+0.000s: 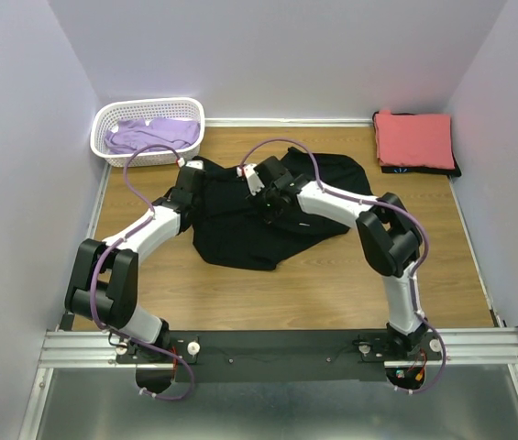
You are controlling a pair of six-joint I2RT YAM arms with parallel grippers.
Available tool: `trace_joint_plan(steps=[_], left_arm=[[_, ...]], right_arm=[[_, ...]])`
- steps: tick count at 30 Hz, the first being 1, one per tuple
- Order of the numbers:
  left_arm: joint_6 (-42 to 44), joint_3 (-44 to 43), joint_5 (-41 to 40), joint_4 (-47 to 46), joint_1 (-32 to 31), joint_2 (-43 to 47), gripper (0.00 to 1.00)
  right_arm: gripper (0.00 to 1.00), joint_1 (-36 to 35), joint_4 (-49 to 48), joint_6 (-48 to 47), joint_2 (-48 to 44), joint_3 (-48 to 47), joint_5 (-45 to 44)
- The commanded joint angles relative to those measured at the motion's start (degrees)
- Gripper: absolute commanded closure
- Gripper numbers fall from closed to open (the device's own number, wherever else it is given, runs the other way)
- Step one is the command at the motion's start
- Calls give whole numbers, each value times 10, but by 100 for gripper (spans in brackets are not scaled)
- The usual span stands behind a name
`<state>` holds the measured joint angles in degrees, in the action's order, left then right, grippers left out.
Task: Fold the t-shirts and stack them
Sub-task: Flatten the tshirt out
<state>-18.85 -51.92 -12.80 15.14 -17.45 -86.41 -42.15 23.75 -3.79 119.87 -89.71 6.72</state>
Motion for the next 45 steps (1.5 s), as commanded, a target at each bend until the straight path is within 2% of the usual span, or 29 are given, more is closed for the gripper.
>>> trace_joint_plan(steps=[1,3,8,13,15,17,21,26,29,30,31,32,33,35,38,40,42,43,45], left_arm=[[6,-3,-16,-3,2,6,91],[7,-4,-21,-1,3,5,91],[7,-6,-42,6,5,0,91],[7,-9,-48,9,9,-10,91],[6,-9,-50,9,12,-12,91],[5,-8,-52,10,13,-14,91],[3,-9,-64,15,15,-18,91],[0,-11,-79,21,20,-21,91],[-1,-11,-74,23,21,-19,88],[-2,-9,-59,21,21,-16,85],[-6,-6,-51,21,21,-11,75],[-7,-5,-35,20,20,3,70],[-10,-2,-29,20,20,11,59],[-15,-2,-17,24,20,45,43],[-17,-4,-13,35,20,80,30],[-22,-6,-3,46,20,116,21],[-29,-2,7,48,21,132,19],[-34,6,10,47,20,140,19],[-48,17,25,46,19,157,19]], right_arm=[[99,-8,18,-10,-57,31,-60],[99,-7,20,0,-103,92,-95],[99,-7,39,64,-302,241,-173],[99,-7,109,204,-485,369,-207],[99,-7,125,301,-534,389,-217],[99,-8,132,346,-588,423,-193],[99,-7,187,517,-718,459,-225],[99,-7,287,650,-870,493,-261],[93,-7,327,661,-945,489,-258],[83,-7,329,655,-961,488,-245],[75,-7,331,651,-973,486,-236],[68,-7,338,647,-987,482,-228],[59,-7,337,633,-991,481,-222],[47,-7,334,600,-980,466,-216],[44,-7,302,542,-937,445,-206],[43,-7,253,468,-860,421,-157],[43,-7,220,424,-789,406,-123],[43,-7,196,385,-715,395,-115],[44,-7,175,365,-635,375,-125]])
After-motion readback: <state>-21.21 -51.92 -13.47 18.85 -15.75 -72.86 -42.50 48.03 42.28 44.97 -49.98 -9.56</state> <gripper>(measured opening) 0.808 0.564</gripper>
